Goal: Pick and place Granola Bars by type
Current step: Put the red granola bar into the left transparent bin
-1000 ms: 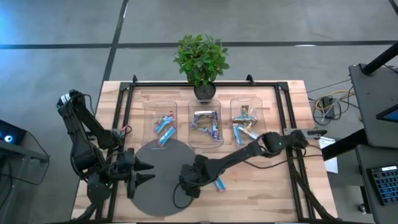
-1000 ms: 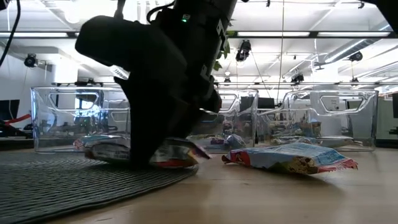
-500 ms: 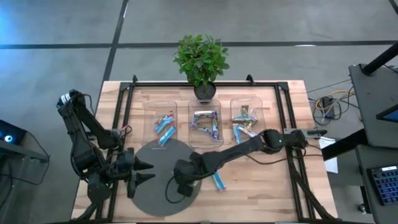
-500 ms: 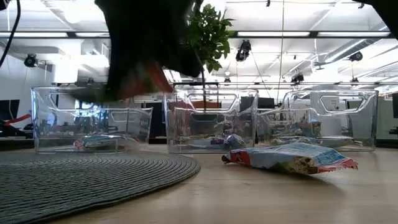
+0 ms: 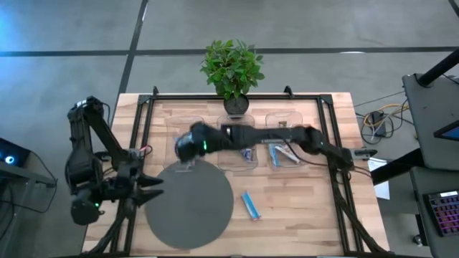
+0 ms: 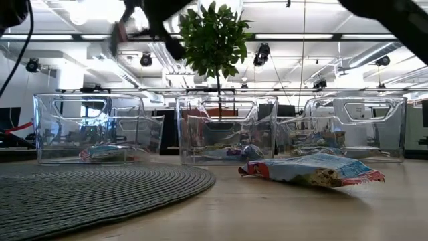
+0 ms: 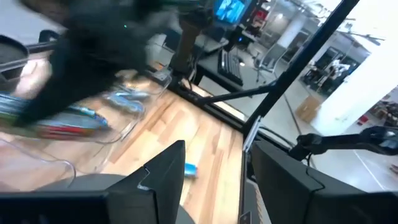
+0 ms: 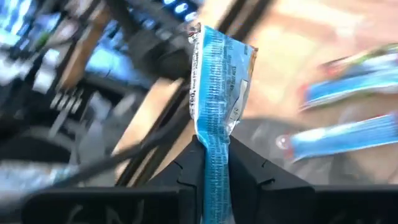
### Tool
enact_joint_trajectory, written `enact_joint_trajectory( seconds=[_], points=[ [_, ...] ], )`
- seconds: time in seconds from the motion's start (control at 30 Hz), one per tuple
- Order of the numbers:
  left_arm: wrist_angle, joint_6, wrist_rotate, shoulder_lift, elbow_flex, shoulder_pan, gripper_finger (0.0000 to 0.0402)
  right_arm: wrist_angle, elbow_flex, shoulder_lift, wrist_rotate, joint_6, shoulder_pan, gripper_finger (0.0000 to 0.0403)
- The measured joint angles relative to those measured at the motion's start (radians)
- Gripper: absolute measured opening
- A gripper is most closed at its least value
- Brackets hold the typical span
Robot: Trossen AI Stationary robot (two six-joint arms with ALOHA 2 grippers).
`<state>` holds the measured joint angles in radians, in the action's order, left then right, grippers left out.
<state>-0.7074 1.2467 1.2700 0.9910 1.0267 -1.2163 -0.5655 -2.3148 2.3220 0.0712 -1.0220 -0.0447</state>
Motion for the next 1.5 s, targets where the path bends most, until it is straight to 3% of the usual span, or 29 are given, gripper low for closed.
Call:
enact_joint_trajectory(
  seconds=[0.3,0.43,0.53,0.7,0.87,0.97,1.07,1.17,1.33,1.5],
  points=[
    [-0.034,-0.008,0.034,-0.018,-0.001,-0.029,0.0170,0.030,0.055,0.032,-0.021,-0.113,0.099,0.0139],
    [-0.088,0.034,0.036,-0.020,-0.002,-0.029,0.0170,0.021,0.045,0.021,-0.019,-0.042,0.083,0.0183],
    [-0.131,0.063,0.040,-0.025,-0.002,-0.029,0.0170,-0.026,0.021,0.014,-0.021,0.117,0.055,0.0206],
    [-0.178,0.083,0.038,-0.028,-0.002,-0.029,0.0170,-0.358,-0.040,-0.024,-0.001,0.312,-0.037,0.0214],
    [-0.181,0.108,0.040,-0.027,-0.025,0.003,0.0170,-0.763,-0.039,-0.034,0.014,0.257,-0.149,0.0214],
    [-0.181,0.130,0.020,-0.029,-0.045,0.040,0.0170,-0.898,-0.039,-0.041,0.014,0.169,-0.221,0.0214],
    [-0.176,0.171,-0.058,-0.037,-0.069,0.108,0.0170,-0.980,-0.035,-0.042,0.015,0.058,-0.282,0.0215],
    [-0.160,0.195,-0.198,-0.038,-0.092,0.219,0.0170,-1.005,-0.020,-0.041,0.025,-0.072,-0.329,0.0214],
    [-0.100,0.056,-0.442,-0.010,-0.112,0.392,0.0170,-1.006,0.032,-0.058,0.026,-0.263,-0.404,0.0215],
    [-0.062,-0.028,-0.507,0.009,-0.116,0.454,0.0170,-0.866,0.163,-0.050,-0.034,-0.348,-0.422,0.0215]
  ],
)
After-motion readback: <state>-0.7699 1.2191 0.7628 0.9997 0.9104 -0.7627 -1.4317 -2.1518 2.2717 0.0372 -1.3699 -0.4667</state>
